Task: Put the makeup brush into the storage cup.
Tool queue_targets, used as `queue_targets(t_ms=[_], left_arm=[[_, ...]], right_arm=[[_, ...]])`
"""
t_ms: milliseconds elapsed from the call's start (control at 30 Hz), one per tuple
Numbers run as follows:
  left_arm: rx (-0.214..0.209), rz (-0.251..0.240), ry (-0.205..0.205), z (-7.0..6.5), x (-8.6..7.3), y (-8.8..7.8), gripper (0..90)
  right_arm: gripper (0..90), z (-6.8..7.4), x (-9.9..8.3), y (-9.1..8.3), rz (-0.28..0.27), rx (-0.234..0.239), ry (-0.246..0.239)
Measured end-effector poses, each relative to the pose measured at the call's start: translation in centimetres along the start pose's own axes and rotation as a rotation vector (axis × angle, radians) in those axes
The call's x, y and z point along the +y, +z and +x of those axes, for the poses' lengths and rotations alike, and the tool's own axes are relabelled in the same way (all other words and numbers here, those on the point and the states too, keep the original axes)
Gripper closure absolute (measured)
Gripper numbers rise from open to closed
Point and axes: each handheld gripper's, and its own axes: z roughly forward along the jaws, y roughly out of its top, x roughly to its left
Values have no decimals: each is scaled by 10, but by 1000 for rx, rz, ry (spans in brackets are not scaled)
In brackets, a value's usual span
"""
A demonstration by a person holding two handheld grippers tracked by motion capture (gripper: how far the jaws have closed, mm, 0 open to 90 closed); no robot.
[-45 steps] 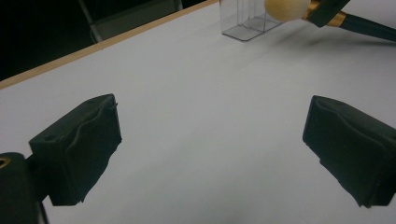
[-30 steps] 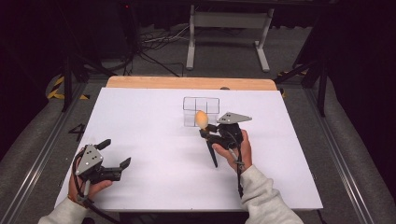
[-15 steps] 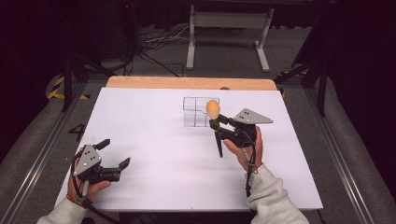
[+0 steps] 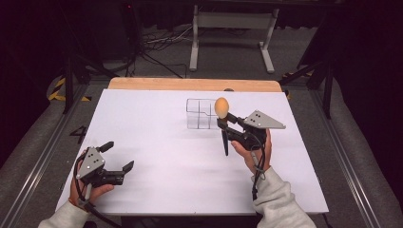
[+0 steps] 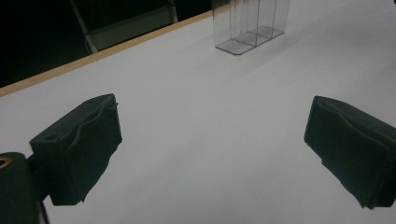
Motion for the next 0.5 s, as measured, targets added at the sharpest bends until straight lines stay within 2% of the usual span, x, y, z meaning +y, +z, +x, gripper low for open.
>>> queue_targets(t_ms=[200,267,333,500], left_arm=[[-1,9,10,-1,-1,0,42],[19,1,11,0,-1,-3,46],[23,-5,-7,0,-2,-5,49],[21,-2,-12,0,-2,-6,48]], right_arm=[[620,-2,2,-2,-26,-4,-8],[620,-3,3,-3,-35,-7,-19],[620,-5,4,-2,-41,-5,-12],[621,-8,8,-1,-69,-4,-19]])
